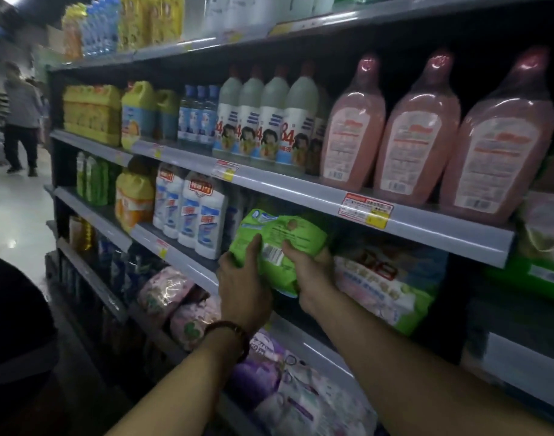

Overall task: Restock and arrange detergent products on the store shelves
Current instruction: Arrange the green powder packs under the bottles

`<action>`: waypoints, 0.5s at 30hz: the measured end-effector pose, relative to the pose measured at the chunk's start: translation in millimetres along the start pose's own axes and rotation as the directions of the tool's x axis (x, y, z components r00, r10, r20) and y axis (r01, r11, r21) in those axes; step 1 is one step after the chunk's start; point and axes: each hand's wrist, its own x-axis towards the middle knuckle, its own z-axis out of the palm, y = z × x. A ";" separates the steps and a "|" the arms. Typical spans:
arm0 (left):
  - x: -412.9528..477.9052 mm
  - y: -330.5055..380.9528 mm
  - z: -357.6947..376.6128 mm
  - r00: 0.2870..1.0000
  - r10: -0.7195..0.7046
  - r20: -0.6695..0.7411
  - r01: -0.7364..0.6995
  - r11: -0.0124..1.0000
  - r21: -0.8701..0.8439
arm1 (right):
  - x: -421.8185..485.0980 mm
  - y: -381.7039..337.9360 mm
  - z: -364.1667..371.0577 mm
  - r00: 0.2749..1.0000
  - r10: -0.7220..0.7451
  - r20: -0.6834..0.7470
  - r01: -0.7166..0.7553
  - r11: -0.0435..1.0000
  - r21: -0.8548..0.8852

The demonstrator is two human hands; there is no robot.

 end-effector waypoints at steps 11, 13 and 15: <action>2.9 -16.6 25.1 0.958 -0.107 0.266 0.052 0.977 0.205 | -2.3 24.2 -25.2 0.991 -0.025 0.130 0.107 0.731 -0.673; -8.9 -9.4 21.5 0.944 -0.115 0.310 0.065 0.984 0.168 | -18.6 18.5 -38.2 0.990 -0.023 0.137 0.113 0.710 -0.695; -25.8 -0.8 16.8 0.927 -0.093 0.364 0.039 0.988 0.151 | -37.4 11.1 -52.3 0.987 -0.031 0.158 0.137 0.677 -0.724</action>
